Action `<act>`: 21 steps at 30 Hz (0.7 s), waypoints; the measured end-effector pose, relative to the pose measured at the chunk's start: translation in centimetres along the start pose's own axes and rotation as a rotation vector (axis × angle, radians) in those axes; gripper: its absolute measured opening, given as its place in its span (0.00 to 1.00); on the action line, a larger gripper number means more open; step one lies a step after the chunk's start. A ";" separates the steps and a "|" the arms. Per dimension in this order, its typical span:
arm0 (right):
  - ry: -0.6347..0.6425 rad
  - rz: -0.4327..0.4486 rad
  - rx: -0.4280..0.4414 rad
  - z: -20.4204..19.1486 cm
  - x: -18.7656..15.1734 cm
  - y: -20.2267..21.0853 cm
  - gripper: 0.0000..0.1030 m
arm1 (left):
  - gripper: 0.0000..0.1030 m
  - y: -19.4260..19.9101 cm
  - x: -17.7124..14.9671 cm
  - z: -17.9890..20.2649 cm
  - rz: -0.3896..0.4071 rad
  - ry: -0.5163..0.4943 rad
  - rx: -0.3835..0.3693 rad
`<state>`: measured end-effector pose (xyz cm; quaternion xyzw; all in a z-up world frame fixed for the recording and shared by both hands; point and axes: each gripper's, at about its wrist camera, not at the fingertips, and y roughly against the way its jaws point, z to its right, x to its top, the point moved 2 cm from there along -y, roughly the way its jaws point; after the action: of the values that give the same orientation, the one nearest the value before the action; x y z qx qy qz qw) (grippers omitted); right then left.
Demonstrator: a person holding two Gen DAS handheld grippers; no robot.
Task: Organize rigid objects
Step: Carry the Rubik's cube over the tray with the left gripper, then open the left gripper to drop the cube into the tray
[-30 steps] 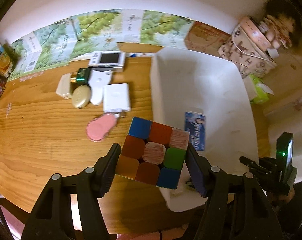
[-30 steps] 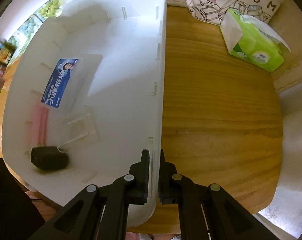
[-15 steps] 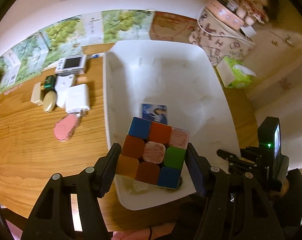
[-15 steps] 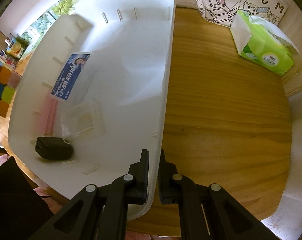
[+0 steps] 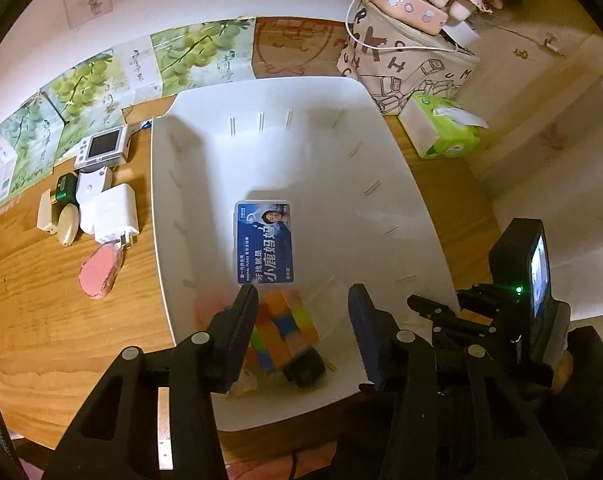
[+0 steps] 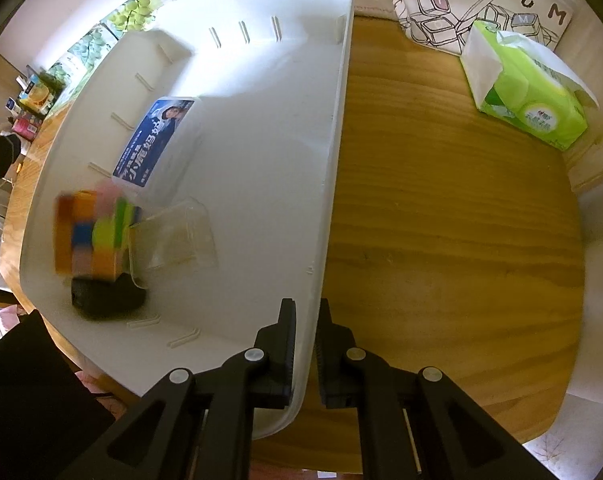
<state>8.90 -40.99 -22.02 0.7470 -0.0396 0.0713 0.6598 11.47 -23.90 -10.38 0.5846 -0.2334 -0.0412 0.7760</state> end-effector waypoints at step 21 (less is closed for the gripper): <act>-0.041 -0.011 -0.015 0.1 0.6 -0.1 0.08 | 0.67 0.7 0.1 -4.0 0.015 0.097 0.027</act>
<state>9.50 -41.04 -22.03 0.7435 -0.0495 0.0517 0.6649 13.02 -20.14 -10.55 0.5945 -0.2006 -0.0038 0.7787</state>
